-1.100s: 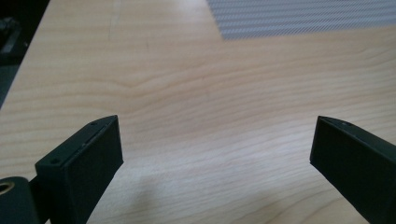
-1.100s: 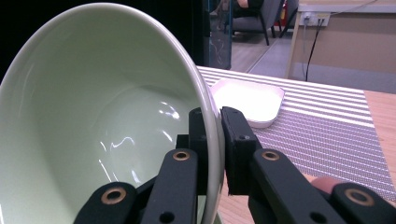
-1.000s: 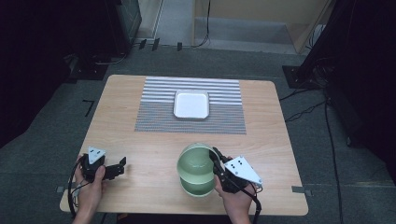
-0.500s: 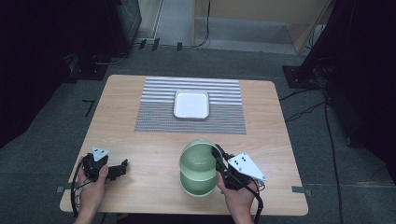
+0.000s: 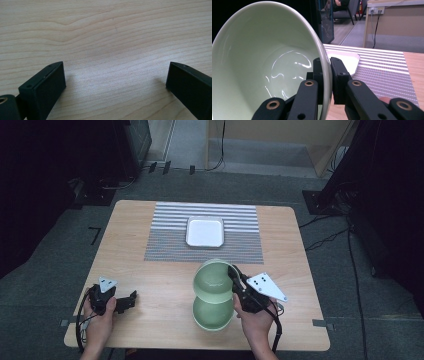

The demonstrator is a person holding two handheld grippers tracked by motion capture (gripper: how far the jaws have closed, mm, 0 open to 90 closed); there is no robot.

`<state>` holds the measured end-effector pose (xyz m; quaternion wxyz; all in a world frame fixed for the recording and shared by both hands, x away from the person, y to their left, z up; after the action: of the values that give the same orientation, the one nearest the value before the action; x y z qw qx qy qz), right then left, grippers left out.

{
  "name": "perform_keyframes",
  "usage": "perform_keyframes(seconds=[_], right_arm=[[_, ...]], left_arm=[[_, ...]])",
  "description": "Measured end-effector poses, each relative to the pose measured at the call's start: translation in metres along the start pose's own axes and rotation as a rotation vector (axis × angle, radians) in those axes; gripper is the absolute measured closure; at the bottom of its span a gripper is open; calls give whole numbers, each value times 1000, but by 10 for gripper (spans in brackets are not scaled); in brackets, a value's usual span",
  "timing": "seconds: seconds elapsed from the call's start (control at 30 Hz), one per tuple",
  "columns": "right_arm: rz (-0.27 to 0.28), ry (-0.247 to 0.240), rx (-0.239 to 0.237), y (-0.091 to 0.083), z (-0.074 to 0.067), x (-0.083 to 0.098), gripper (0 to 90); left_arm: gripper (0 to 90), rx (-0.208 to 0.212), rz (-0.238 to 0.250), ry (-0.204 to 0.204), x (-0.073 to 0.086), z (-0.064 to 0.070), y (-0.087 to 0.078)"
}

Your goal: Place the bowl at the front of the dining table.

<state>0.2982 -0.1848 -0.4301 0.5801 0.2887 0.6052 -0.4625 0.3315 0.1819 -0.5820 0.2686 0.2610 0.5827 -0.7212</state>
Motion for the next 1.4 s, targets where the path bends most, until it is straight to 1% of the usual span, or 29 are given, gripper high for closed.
perform_keyframes(seconds=[0.17, 0.33, 0.57, 0.63, 0.73, 0.9, 1.2, 1.4], right_arm=[[-2, 2, 2, 9, 7, -4, 842], [-6, 19, 3, 17, 15, -8, 843], [-7, 15, 7, 29, 25, -15, 842], [-11, 12, 9, 34, 28, -16, 843], [-17, 20, 10, 42, 32, -17, 843], [-33, 23, 13, 56, 38, -15, 843], [-70, 54, 17, 83, 50, -4, 843], [-85, 54, 17, 96, 53, -1, 843]], left_arm=[[23, -1, 0, 1, 0, 0, 0], [23, -1, 0, 1, 0, 0, 0], [23, -1, -2, 2, 0, 0, 0], [23, -1, -2, 3, 0, 0, 0], [23, 0, -1, 1, 0, 0, 0], [23, 0, -2, 1, 0, 0, 0], [23, 1, -1, 3, 0, 0, 0], [23, 1, -1, 3, 0, 0, 0]])
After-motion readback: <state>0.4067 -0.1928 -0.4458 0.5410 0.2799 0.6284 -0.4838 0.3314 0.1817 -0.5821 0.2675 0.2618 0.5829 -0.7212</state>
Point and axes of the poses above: each handheld gripper's, and its own axes: y roughly forward along the jaws, x roughly out of its underside, z roughly to its right, the point moved 9 cm from there along y, roughly forward along the jaws, and after that the axes turned 15 degrees about -y, right-handed, at the moved point
